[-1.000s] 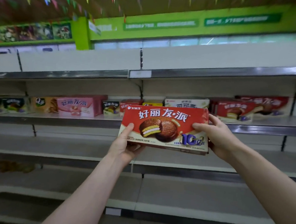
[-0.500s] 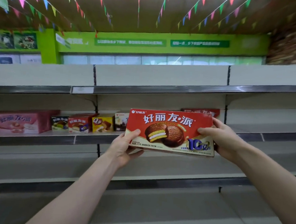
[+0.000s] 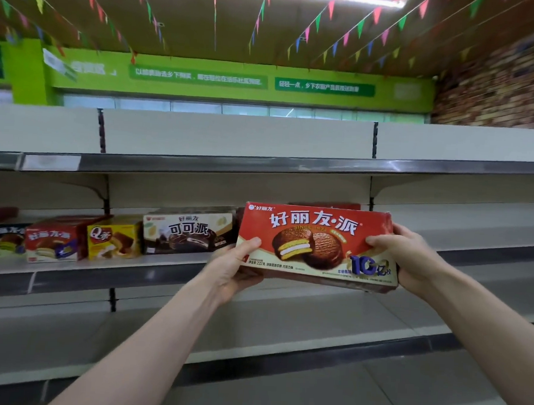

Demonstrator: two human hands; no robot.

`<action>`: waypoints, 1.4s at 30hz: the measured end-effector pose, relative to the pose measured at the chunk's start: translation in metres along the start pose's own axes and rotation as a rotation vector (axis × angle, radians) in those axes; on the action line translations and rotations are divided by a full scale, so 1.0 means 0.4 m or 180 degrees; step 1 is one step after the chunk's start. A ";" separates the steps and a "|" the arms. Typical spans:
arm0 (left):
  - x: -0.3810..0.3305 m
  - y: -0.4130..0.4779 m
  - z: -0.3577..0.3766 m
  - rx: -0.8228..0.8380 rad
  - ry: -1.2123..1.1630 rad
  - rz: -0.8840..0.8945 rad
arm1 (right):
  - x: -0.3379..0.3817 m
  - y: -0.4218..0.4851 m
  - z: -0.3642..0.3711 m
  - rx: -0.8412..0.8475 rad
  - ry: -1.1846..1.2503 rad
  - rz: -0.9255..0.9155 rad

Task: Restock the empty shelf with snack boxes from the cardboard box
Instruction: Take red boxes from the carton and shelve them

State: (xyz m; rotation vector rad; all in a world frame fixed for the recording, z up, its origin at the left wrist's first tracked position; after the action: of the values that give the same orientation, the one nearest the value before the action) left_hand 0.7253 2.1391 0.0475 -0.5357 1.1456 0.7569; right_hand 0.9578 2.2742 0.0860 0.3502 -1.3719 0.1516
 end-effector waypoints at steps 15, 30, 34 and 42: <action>0.035 0.243 0.172 0.0004 -0.0190 0.0114 | -0.024 0.320 0.008 -0.0099 -0.0110 0.0049; 0.138 0.318 0.496 -0.0438 0.1048 0.0752 | -0.044 0.705 -0.199 0.0131 -0.0280 0.0128; 0.167 0.326 0.556 -0.0688 0.1657 0.0875 | -0.069 0.776 -0.234 0.0158 -0.0360 -0.0021; 0.191 0.377 0.607 -0.1068 0.2524 0.1212 | -0.147 0.879 -0.231 0.0618 0.0006 0.0067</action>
State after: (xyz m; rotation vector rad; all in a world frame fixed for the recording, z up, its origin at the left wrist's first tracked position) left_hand 0.7731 2.4308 0.0567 -0.9639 1.9032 1.1214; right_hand 0.9242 2.6405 0.0692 0.4976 -1.3627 0.3039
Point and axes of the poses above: each hand's wrist, its own y-axis towards the middle knuckle, its own z-axis out of the palm, x = y × z, the point moved 1 cm from there along y, towards the middle knuckle, and after that the axes turned 11 degrees about -x, right-handed, at the moved point
